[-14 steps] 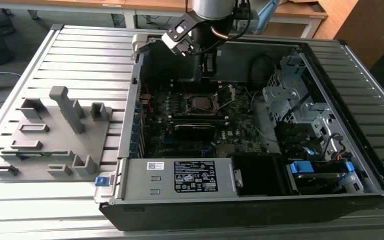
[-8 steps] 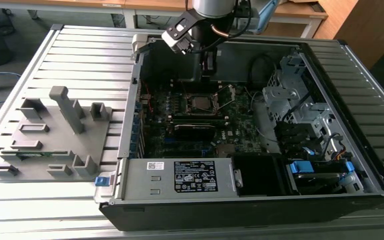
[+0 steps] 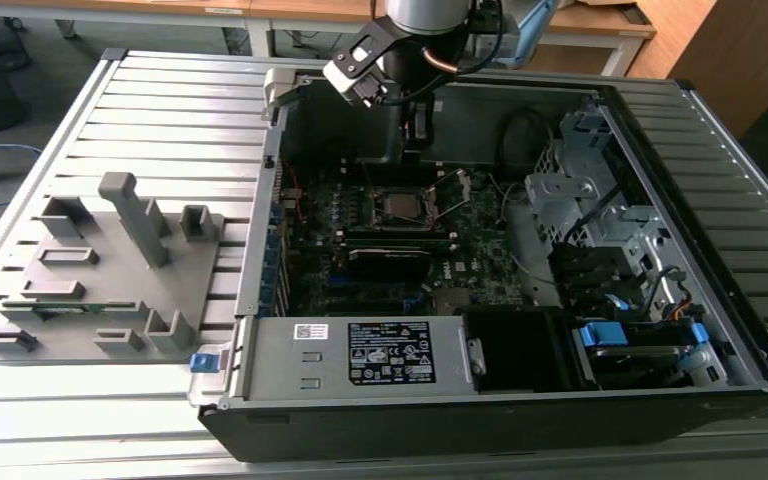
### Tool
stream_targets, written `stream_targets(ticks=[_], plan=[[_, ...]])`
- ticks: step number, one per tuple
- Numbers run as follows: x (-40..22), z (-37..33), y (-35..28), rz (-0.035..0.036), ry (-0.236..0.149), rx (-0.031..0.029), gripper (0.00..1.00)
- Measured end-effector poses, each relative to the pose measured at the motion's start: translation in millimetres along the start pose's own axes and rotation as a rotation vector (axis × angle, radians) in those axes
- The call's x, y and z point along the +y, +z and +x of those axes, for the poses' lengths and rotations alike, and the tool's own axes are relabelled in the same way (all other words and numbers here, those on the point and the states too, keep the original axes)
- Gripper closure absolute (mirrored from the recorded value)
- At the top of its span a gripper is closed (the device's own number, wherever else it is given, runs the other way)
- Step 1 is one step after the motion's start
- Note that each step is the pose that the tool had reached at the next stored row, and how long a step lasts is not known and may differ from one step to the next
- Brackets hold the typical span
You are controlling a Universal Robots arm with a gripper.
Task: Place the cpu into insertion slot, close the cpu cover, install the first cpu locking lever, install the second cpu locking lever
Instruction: 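Close the cpu cover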
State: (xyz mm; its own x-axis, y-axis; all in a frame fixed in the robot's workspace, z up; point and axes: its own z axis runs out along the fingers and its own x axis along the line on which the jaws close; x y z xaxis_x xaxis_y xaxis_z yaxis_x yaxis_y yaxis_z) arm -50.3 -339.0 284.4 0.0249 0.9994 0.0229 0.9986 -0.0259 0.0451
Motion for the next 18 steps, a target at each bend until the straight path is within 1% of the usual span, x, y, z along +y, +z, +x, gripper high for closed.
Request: stream_targets(ticks=[10,13,18], plan=[[0.4,0.0,-0.4,0.0001,0.000,-0.0001,0.89],[2.8,0.1,-0.3,0.0001,0.000,-0.0002,0.89],[8.8,0.2,0.1,0.0000,0.000,0.0000,0.89]])
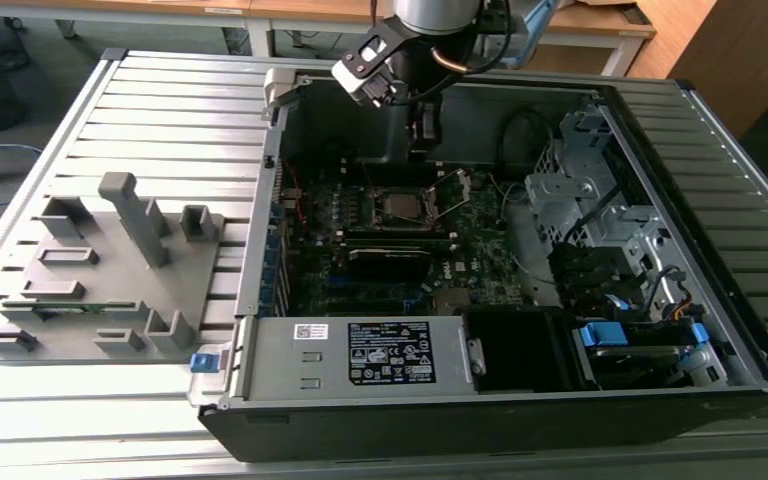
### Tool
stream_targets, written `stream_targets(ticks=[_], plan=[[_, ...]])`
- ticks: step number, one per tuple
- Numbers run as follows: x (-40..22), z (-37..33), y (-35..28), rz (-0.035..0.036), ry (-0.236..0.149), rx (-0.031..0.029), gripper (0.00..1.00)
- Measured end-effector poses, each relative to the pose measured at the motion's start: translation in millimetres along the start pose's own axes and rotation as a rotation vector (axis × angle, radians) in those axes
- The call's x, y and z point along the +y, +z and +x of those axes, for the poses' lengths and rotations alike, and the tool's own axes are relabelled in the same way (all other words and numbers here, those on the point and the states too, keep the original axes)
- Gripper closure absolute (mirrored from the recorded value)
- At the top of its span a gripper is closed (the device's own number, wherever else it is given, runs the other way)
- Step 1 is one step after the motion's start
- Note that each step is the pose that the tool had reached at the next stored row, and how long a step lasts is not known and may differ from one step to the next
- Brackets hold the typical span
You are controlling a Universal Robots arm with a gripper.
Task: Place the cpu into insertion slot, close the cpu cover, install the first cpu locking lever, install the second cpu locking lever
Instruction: 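Close the cpu cover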
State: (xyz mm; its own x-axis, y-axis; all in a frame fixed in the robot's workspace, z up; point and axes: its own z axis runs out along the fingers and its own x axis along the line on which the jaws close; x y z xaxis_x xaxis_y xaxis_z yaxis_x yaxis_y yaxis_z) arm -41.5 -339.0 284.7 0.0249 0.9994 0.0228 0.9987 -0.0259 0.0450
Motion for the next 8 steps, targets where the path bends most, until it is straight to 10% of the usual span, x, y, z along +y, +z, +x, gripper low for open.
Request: stream_targets(ticks=[8], plan=[[15.9,0.4,1.6,0.0001,0.000,0.0001,0.89]])
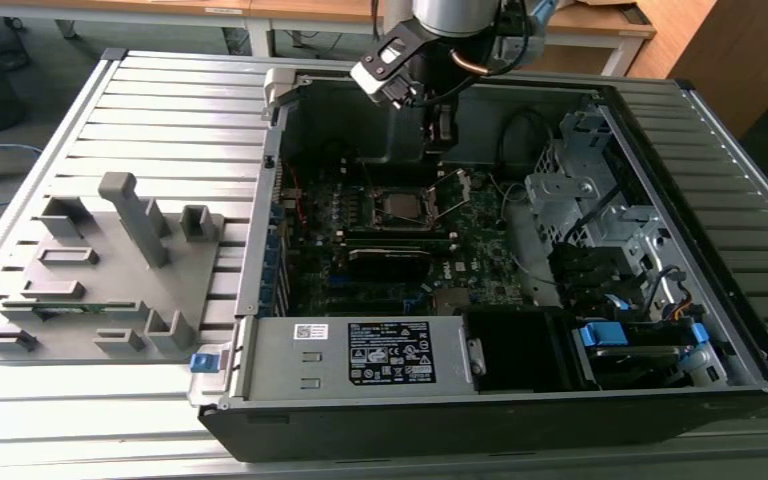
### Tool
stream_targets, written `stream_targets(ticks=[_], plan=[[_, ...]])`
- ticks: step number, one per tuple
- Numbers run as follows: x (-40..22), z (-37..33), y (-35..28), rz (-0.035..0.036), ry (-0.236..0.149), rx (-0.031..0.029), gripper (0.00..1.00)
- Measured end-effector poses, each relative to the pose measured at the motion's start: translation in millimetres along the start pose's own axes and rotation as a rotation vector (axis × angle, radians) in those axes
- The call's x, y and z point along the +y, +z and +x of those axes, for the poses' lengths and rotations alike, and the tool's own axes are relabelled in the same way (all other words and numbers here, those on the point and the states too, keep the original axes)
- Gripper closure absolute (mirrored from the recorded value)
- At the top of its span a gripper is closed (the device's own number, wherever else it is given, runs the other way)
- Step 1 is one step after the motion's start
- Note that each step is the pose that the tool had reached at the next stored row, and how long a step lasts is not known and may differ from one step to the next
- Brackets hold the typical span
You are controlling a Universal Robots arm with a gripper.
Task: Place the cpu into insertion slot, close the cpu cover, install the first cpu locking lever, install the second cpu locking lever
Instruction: 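Close the cpu cover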
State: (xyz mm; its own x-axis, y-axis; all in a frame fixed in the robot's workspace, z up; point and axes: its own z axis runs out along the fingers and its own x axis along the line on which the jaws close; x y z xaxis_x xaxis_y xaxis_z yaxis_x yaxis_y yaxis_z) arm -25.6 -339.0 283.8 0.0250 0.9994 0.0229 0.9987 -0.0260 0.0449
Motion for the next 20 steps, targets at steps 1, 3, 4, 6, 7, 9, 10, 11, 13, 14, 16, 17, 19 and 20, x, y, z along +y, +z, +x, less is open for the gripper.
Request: stream_targets(ticks=[1,3,4,6,7,9,10,11,13,14,16,17,19,20], plan=[[2.5,0.1,0.2,0.0001,0.000,-0.0001,0.89],[8.6,0.2,0.7,0.0001,0.000,0.0000,0.89],[11.7,0.3,1.0,0.0002,0.000,0.0000,0.89],[17.6,0.4,1.4,0.0003,0.000,0.0000,0.89],[20.4,0.5,1.7,0.0003,0.000,0.0000,0.89],[25.6,0.6,2.0,0.0004,0.000,-0.0001,0.89],[28.2,0.7,2.2,0.0004,0.000,-0.0002,0.89],[30.7,0.8,2.4,0.0005,0.000,-0.0003,0.89],[35.4,0.9,2.8,0.0005,0.000,-0.0002,0.89],[38.1,0.9,3.0,0.0005,0.000,-0.0001,0.89],[42.9,1.0,3.4,0.0005,0.000,-0.0001,0.89],[45.6,1.1,3.7,0.0005,0.000,0.0000,0.89],[50.9,1.2,4.2,0.0005,0.000,-0.0001,0.89],[53.6,1.3,4.4,0.0005,0.000,0.0000,0.89]])
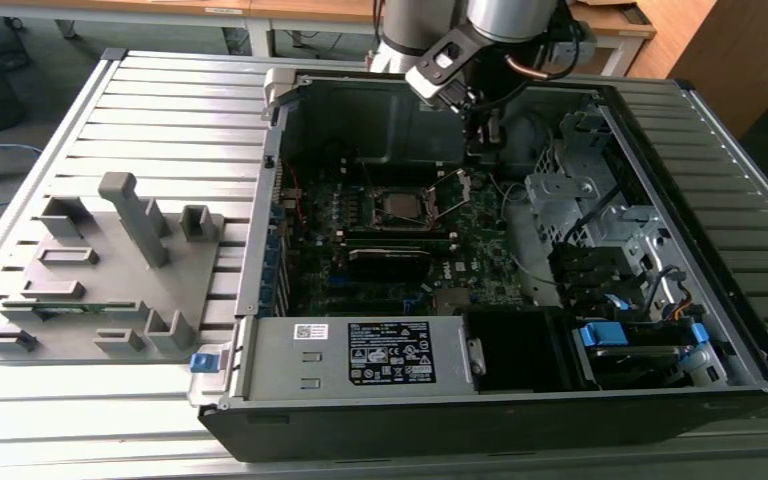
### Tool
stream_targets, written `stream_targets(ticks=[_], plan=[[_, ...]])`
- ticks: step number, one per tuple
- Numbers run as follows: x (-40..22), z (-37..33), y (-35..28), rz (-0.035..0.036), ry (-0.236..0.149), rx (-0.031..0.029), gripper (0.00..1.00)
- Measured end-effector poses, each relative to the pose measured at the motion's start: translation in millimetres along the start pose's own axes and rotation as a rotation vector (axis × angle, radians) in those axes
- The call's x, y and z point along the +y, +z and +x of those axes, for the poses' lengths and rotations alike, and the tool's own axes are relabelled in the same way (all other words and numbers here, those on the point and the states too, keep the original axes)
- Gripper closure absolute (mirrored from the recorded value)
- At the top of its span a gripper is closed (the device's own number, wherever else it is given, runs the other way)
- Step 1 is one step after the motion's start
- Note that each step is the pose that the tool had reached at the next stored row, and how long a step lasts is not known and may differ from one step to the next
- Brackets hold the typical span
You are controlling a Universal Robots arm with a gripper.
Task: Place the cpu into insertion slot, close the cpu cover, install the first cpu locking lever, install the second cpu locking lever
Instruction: 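Close the cpu cover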
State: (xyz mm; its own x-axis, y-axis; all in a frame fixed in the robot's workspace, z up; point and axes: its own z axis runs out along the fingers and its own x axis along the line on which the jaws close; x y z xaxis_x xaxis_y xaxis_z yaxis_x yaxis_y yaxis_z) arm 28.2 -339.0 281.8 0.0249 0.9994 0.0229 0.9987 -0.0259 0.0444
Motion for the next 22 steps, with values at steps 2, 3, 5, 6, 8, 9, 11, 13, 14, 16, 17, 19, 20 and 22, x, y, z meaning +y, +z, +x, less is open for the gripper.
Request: stream_targets(ticks=[2,3,5,6,8,9,11,13,14,16,17,19,20,22], plan=[[5.6,0.2,0.6,0.0000,0.000,0.0001,0.89],[8.4,0.2,0.9,0.0001,0.000,0.0001,0.89],[14.0,0.3,1.4,0.0003,0.000,0.0000,0.89],[16.5,0.4,1.7,0.0003,0.000,0.0000,0.89],[19.7,0.5,2.0,0.0003,0.000,0.0001,0.89],[20.0,0.5,2.0,0.0003,0.000,-0.0001,0.89],[20.0,0.5,2.0,0.0003,0.000,-0.0001,0.89],[20.1,0.4,2.1,0.0003,0.000,-0.0002,0.89],[20.3,0.4,3.0,0.0002,0.000,0.0001,0.89],[20.9,0.4,6.2,0.0005,0.000,-0.0001,0.89],[21.5,0.4,8.1,0.0010,0.000,0.0000,0.89],[22.8,0.3,11.0,0.0026,0.000,-0.0011,0.89],[23.3,0.3,12.4,0.0033,0.000,-0.0020,0.89],[23.7,0.3,15.5,0.0041,0.000,-0.0034,0.89]])
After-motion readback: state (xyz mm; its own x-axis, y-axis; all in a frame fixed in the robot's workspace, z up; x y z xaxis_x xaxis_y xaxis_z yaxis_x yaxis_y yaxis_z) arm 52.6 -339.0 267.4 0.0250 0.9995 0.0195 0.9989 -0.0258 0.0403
